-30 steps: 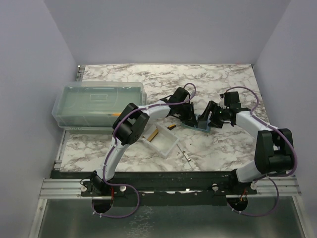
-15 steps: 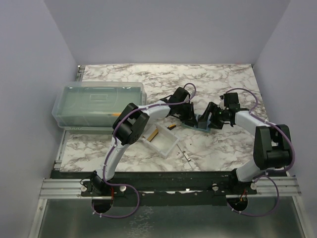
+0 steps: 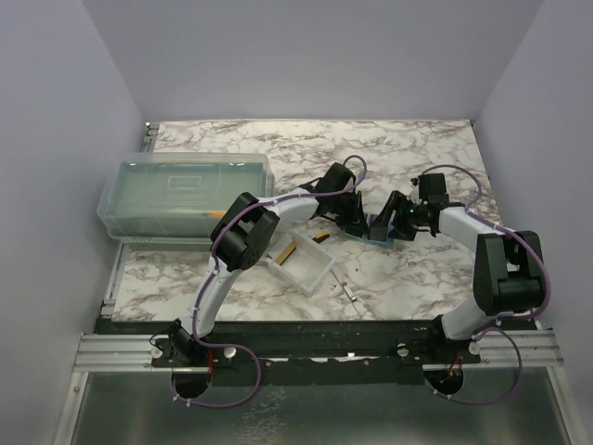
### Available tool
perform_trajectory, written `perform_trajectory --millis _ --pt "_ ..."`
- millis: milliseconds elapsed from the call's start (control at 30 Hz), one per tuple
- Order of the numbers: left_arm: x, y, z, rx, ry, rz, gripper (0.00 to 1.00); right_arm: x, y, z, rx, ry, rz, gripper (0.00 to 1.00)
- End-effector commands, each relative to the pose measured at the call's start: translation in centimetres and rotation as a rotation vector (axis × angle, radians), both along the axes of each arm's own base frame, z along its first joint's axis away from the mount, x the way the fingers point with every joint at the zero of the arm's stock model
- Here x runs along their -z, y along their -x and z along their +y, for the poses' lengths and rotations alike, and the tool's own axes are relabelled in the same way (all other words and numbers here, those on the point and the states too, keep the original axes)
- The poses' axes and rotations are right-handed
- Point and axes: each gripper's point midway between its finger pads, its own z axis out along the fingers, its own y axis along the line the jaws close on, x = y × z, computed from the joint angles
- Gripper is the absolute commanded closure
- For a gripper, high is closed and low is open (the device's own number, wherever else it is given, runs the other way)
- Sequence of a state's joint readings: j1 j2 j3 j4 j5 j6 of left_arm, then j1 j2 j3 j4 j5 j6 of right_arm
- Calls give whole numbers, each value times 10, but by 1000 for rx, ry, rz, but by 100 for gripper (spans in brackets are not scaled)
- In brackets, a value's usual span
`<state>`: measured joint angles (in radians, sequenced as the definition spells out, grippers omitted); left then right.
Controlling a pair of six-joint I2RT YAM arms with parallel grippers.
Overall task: Put the credit cards into the card holder
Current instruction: Turn over the card slot in the card holder.
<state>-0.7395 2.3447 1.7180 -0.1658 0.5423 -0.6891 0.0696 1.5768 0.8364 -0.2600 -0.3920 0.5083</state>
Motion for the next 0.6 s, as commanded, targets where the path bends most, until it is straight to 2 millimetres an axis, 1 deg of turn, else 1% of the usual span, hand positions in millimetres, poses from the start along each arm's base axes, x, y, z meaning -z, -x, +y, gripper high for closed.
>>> perform_trajectory --millis 0,233,367,467,567 --pt "19 7 12 -3 -54 37 99 -4 -2 5 -7 -41 -21 33" --pt "8 6 10 -3 -38 27 99 -12 -3 15 -29 -110 -42 39" --pt "0 6 9 3 -27 17 97 -11 -2 21 -29 -151 -37 40" --pt "-1 6 10 1 -27 16 96 -15 -2 25 -26 -182 -51 40" --pt "3 7 11 1 -33 22 96 -21 -2 28 -21 -215 -72 41"
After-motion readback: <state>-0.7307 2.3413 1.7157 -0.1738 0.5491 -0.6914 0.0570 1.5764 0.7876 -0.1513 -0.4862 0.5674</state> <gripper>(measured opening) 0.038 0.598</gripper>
